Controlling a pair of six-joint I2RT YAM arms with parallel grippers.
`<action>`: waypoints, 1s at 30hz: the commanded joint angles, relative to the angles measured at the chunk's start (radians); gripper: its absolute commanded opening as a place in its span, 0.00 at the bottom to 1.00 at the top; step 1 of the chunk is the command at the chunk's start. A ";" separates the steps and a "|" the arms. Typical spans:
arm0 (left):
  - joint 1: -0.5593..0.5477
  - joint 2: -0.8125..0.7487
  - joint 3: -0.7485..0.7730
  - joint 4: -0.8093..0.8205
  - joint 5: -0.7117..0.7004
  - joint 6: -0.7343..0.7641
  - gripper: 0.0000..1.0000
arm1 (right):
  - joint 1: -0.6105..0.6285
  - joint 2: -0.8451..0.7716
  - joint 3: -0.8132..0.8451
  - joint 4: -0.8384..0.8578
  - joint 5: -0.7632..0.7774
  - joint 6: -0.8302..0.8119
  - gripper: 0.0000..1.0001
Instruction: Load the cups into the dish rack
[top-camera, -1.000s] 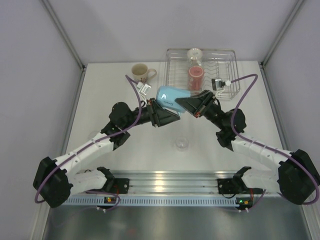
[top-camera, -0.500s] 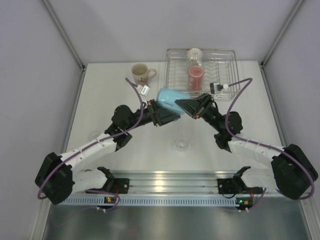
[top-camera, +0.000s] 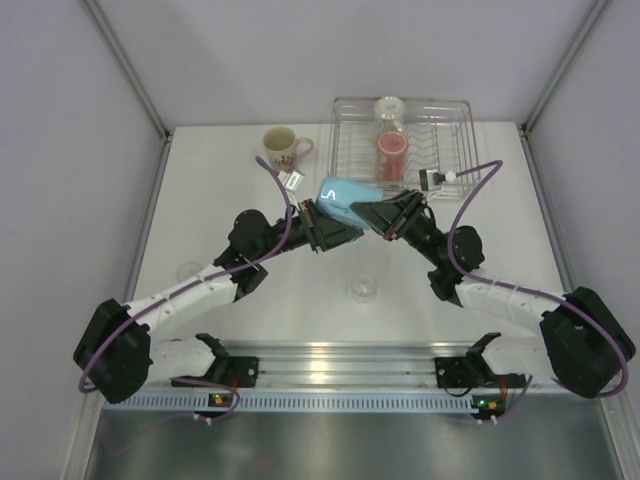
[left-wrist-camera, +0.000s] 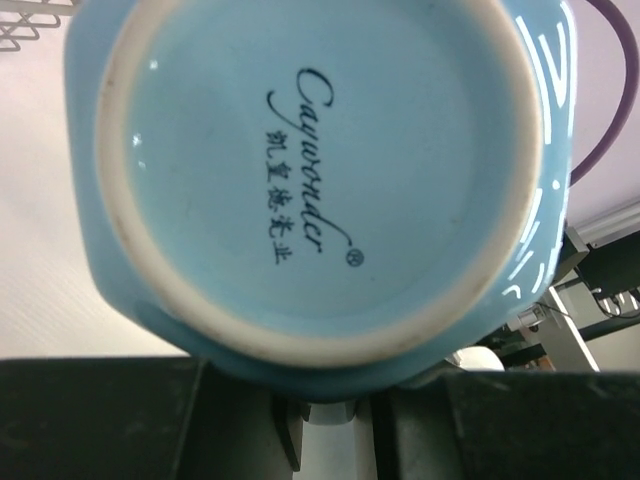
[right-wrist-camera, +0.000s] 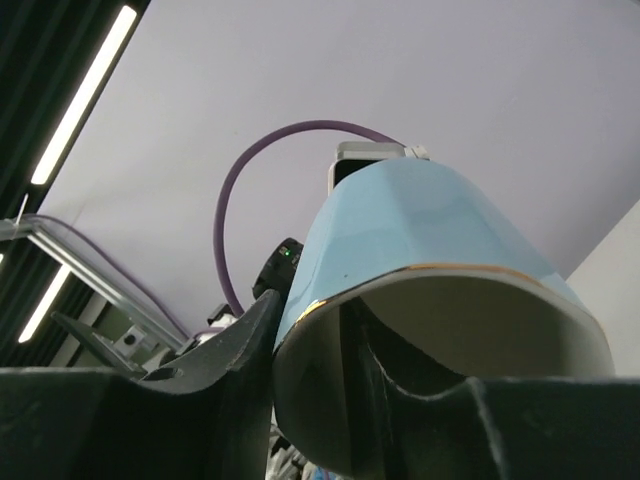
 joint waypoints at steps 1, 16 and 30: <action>-0.008 -0.026 0.069 0.146 -0.034 0.051 0.00 | 0.031 -0.050 -0.022 0.087 -0.074 -0.020 0.32; -0.008 -0.083 0.227 -0.298 -0.155 0.365 0.00 | -0.124 -0.406 -0.105 -0.483 -0.038 -0.166 0.90; -0.008 0.251 0.678 -0.804 -0.622 0.818 0.00 | -0.127 -0.734 0.065 -1.371 0.340 -0.592 0.91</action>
